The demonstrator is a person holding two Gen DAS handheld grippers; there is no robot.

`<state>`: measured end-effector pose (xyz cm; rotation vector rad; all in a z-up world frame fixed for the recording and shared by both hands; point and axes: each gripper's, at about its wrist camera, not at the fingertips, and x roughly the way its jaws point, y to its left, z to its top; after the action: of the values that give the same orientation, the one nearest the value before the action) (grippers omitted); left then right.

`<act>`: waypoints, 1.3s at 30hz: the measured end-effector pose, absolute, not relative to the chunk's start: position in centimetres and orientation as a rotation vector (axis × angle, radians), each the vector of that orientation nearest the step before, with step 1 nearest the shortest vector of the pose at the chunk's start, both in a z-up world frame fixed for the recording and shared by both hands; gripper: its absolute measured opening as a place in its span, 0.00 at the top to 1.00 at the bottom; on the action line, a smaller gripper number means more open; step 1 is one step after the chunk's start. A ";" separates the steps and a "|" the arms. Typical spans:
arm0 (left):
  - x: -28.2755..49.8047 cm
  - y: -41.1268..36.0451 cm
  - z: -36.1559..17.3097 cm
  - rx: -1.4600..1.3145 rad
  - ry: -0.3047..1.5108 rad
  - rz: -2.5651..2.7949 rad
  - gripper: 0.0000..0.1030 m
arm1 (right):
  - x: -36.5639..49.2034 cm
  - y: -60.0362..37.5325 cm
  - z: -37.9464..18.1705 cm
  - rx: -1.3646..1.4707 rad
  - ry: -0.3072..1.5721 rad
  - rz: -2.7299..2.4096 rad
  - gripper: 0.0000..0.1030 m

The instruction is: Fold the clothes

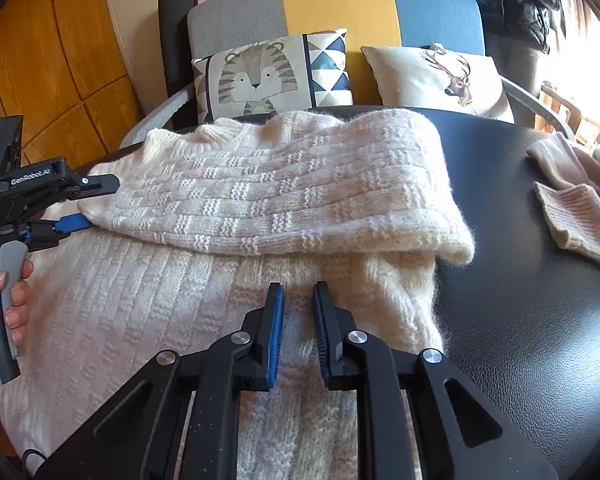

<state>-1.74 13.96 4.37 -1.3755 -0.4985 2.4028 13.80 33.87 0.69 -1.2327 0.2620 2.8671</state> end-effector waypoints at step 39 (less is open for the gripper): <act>1.2 9.3 3.0 -1.196 -0.511 2.551 0.93 | 12.2 43.5 0.6 -1.105 0.772 2.620 1.00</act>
<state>1.21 9.30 2.98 -1.1959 -0.5106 2.5513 12.22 43.53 0.56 -1.1047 0.7722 2.6203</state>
